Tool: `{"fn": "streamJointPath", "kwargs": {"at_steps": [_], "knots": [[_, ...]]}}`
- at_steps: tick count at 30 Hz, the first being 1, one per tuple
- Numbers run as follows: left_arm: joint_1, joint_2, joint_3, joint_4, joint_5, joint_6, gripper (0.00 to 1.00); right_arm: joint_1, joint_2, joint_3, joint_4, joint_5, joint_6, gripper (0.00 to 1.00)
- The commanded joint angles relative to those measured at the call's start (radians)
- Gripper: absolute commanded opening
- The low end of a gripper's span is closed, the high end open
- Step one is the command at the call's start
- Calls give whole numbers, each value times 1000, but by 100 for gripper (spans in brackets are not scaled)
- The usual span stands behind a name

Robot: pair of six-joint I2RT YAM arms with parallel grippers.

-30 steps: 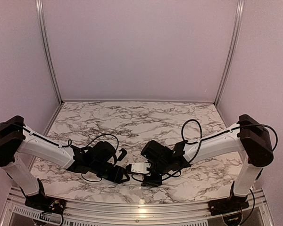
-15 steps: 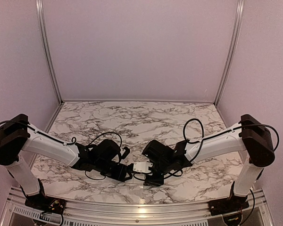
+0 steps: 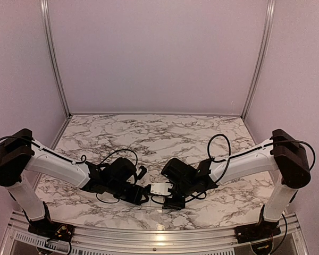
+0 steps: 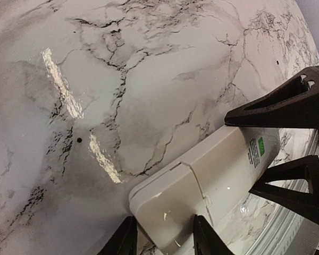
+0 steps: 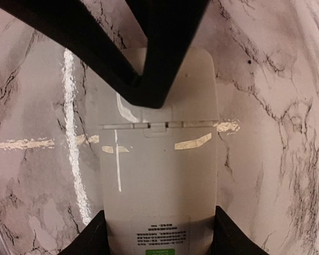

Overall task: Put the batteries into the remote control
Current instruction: Press the battery cover on the remote control.

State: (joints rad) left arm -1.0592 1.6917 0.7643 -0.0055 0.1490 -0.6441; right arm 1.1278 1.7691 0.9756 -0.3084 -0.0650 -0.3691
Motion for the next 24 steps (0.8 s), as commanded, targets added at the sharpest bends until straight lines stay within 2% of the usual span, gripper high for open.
{"fn": "streamJointPath", "kwargs": {"at_steps": [1, 8, 13, 18, 21, 24], "knots": [[28, 55, -82, -205, -38, 36, 36, 12, -6, -24, -26, 8, -43, 3], [40, 50, -76, -196, -27, 47, 32, 12, -7, -25, -27, -2, -46, 2], [36, -39, -87, -106, 7, 38, 55, 13, 1, -7, -34, -20, -42, 2], [20, -27, -48, -108, 0, 34, 58, 12, 3, 0, -38, -28, -35, 1], [-2, 8, -23, -114, -16, 28, 64, 13, 4, 1, -38, -29, -26, 1], [-5, 33, -18, -101, -16, -3, 64, 12, 3, 3, -42, -30, -24, 1]]}}
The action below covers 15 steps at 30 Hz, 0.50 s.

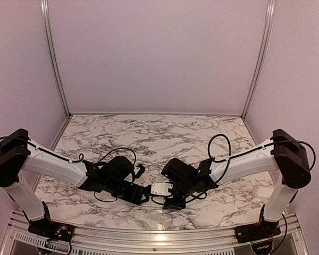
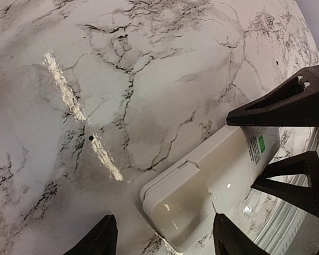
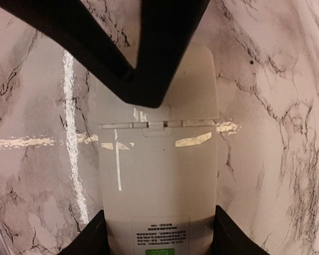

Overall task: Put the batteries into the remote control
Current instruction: Press the battery cover on the remote control.

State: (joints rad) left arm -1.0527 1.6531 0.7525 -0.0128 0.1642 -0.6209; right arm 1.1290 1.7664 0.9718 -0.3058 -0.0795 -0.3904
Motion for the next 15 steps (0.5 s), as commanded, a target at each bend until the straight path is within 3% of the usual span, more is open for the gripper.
{"fn": "streamJointPath", "kwargs": {"at_steps": [1, 6, 8, 15], "knots": [[-13, 80, -4, -91, -32, -36, 64, 11, 7, 7, -46, -16, 0, 1], [-24, 118, 11, -102, -45, -49, 61, 9, 9, 13, -51, -25, 5, 1], [-36, 119, 18, -115, -62, -49, 64, 7, 14, 21, -57, -30, 11, 1], [-46, 21, -110, 59, -62, -151, 66, 0, 20, 19, -38, -41, 44, 1]]}}
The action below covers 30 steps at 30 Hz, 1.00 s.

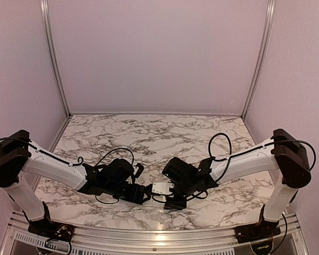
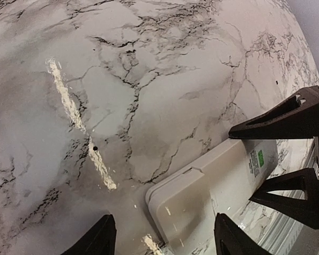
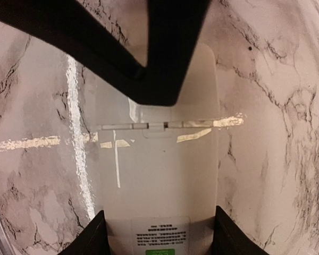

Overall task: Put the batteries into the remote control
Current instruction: Press the battery cover on the remote control, then move the remote control to the center of the board.

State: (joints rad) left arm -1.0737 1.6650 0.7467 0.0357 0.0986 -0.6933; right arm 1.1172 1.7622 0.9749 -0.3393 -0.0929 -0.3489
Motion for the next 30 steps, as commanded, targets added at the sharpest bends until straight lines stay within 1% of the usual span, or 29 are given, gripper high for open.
{"fn": "streamJointPath", "kwargs": {"at_steps": [1, 5, 7, 9, 11, 14, 16, 18, 22, 23, 25, 26, 30], "knots": [[-24, -5, -126, 35, -1, -97, 67, 12, 21, 8, 6, -26, 8, 1], [-22, -63, -183, 81, -39, -116, 68, 9, 14, -7, 27, -23, 31, 4], [-20, -91, -204, 96, -54, -122, 68, 8, 10, -14, 34, -22, 41, 15], [-20, -119, -218, 103, -73, -119, 69, 6, 8, -15, 40, -21, 58, 23], [-20, -148, -225, 97, -91, -108, 69, 3, 0, -22, 47, -21, 78, 36], [-19, -167, -230, 93, -118, -93, 70, 1, -27, -49, 72, -35, 103, 49], [-20, -167, -229, 98, -117, -81, 70, -5, -52, -76, 94, -59, 116, 55], [-20, -160, -219, 94, -117, -54, 70, -13, -71, -102, 109, -84, 124, 59], [-22, -138, -179, 73, -132, -13, 70, -16, -99, -141, 143, -98, 144, 60], [-22, -133, -172, 75, -131, -6, 70, -19, -106, -150, 163, -108, 151, 62], [-23, -119, -159, 81, -128, 1, 71, -22, -120, -171, 186, -121, 165, 96], [-23, -111, -156, 85, -125, 3, 71, -21, -128, -178, 193, -122, 170, 98], [-23, -103, -152, 92, -117, 4, 72, -25, -155, -208, 202, -79, 164, 99]]}}
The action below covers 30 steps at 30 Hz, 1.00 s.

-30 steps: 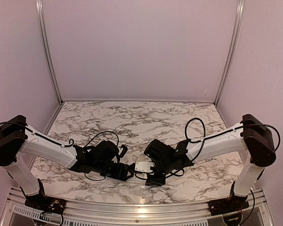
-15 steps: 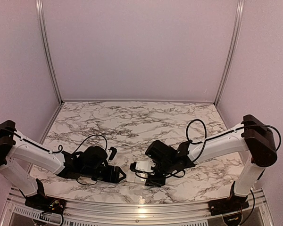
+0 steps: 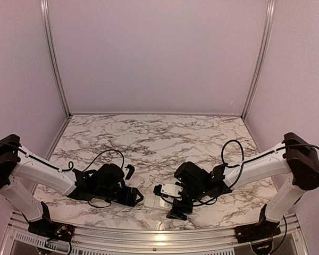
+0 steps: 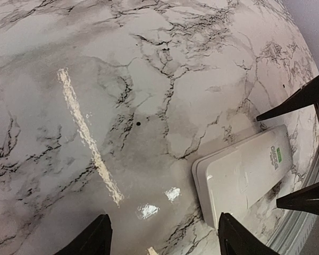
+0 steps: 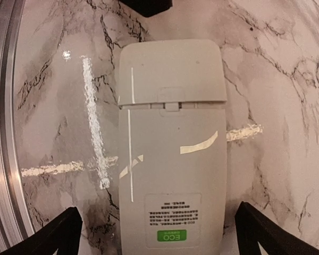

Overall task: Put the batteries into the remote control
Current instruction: Move the remote control to the center of the board.

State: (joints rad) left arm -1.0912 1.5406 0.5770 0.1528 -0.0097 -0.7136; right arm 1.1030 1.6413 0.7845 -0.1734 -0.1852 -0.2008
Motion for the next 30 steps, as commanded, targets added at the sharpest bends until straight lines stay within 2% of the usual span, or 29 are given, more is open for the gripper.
{"fn": "streamJointPath", "kwargs": {"at_steps": [1, 6, 13, 19, 30], "knots": [[-6, 19, 16, -22, -9, 24, 72, -12, -35, -16, 34, 14, 13, 99], [-5, 14, 24, -24, -8, 44, 70, -15, 8, 20, -22, 83, 28, 92], [-4, -25, -14, -17, -6, 43, 68, -15, 21, 43, -79, 50, 24, 70], [1, -43, -16, -39, -30, 76, 66, -14, 92, 117, -24, 18, 46, 47], [15, -6, 23, -52, -69, 133, 68, -3, 154, 171, 0, 9, 72, 41]]}}
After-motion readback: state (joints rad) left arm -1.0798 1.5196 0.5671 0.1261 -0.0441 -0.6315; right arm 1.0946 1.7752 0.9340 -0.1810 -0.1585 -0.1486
